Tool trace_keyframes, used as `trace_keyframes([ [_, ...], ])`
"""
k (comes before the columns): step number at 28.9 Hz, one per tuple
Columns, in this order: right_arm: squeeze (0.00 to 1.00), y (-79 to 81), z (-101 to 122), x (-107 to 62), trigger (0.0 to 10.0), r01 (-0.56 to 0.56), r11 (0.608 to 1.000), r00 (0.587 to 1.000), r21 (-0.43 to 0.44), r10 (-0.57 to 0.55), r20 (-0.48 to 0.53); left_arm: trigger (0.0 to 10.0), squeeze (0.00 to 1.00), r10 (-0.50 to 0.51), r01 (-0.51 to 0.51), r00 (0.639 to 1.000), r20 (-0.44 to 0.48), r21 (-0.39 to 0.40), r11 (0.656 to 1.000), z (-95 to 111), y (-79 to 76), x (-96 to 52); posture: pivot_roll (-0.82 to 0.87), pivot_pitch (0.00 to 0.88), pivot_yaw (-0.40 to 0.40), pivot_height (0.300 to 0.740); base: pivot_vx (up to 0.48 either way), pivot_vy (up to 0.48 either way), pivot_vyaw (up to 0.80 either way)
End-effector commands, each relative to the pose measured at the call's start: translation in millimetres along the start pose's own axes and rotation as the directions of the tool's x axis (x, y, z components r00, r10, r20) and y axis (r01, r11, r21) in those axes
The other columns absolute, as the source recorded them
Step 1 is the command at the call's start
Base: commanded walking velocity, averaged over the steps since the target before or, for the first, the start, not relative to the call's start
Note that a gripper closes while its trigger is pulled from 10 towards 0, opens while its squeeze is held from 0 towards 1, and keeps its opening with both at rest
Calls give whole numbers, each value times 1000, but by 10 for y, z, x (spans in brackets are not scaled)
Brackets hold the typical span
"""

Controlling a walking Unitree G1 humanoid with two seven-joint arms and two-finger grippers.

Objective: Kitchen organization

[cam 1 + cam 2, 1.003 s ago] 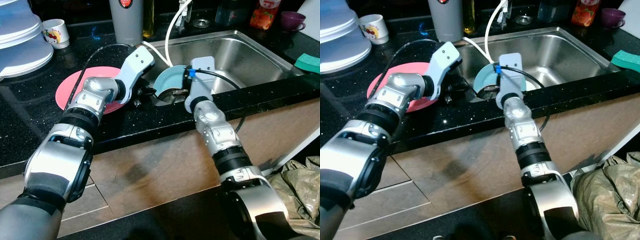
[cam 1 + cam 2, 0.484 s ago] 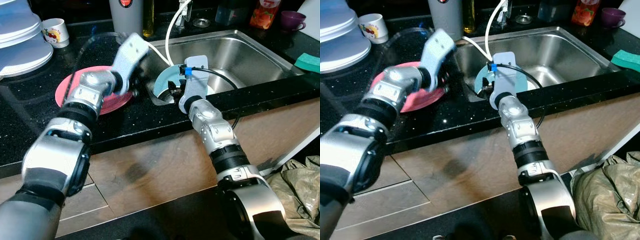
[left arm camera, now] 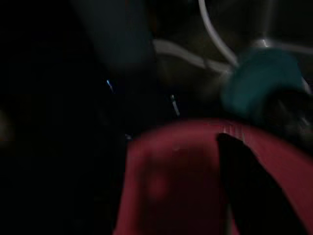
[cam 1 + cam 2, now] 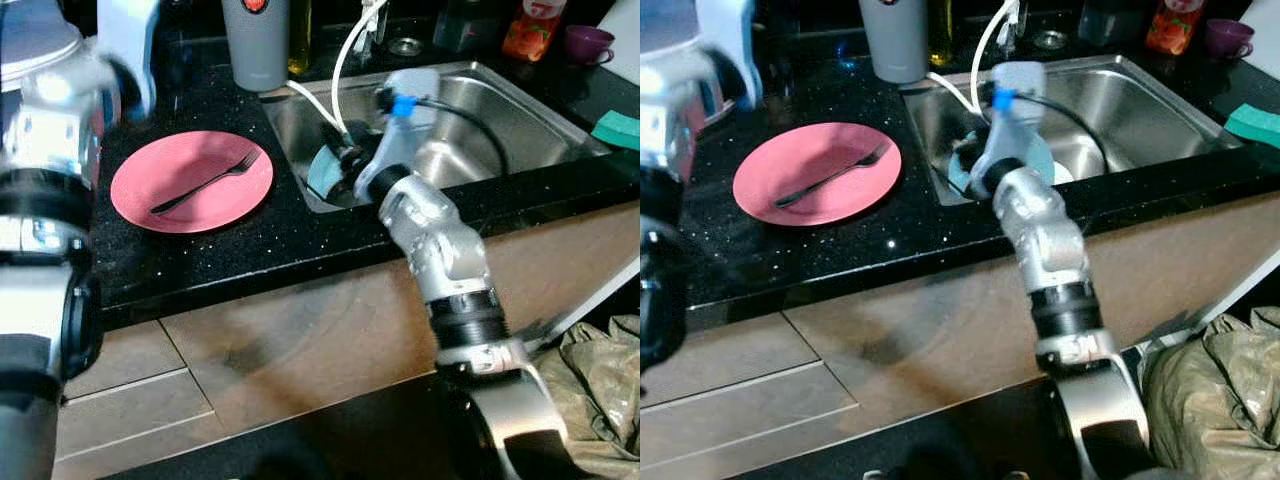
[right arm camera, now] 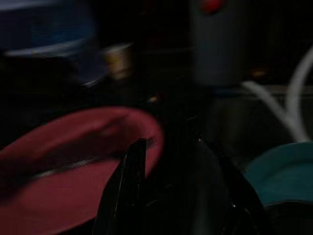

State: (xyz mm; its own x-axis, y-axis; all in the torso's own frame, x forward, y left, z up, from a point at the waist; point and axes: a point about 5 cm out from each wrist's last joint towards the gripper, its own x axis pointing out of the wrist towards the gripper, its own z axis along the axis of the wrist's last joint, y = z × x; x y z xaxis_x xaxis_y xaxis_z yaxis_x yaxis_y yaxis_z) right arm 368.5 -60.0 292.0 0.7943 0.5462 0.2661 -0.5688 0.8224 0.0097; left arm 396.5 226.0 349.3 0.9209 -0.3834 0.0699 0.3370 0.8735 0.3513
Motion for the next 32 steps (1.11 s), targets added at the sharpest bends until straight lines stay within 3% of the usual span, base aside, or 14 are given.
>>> trace_keyframes([
  [1,0,65,11,1,10000,-27,1000,1000,-15,27,-1,10000,1000,-22,22,1000,10,-46,999,-17,17,-32,69,179,-42,740,0,0,0],
  [5,0,99,5,-1,10000,-20,1000,1000,24,20,-4,10000,1000,-10,9,1000,-27,-56,998,-154,-7,-22,70,176,-41,740,0,0,0],
  [8,0,208,-2,-31,10000,-54,998,999,41,54,-2,10000,1000,-8,5,999,-41,-75,997,-214,-15,-21,67,170,-31,740,0,0,0],
  [19,0,292,-56,-150,10000,-110,993,993,32,111,-28,10000,1000,-137,136,991,2,-135,982,-216,-195,49,51,171,-22,740,0,0,0],
  [20,0,290,-55,-161,10000,-109,994,993,31,110,-31,10000,0,-155,152,988,-15,-128,980,-251,-221,70,45,176,-20,740,0,0,0],
  [24,0,294,-43,-200,10000,-105,994,994,29,106,-37,10000,0,-157,151,983,-93,-75,986,-356,-228,88,27,193,-11,740,0,0,0],
  [26,0,301,-40,-258,10000,-101,994,994,32,102,-48,10000,0,-125,125,976,-176,-11,992,-459,-184,67,13,214,-7,740,0,0,0],
  [32,0,294,-60,-334,10000,-85,995,993,51,89,-72,10000,0,-109,106,965,-237,-25,994,-556,-124,22,6,239,-9,740,0,0,0],
])
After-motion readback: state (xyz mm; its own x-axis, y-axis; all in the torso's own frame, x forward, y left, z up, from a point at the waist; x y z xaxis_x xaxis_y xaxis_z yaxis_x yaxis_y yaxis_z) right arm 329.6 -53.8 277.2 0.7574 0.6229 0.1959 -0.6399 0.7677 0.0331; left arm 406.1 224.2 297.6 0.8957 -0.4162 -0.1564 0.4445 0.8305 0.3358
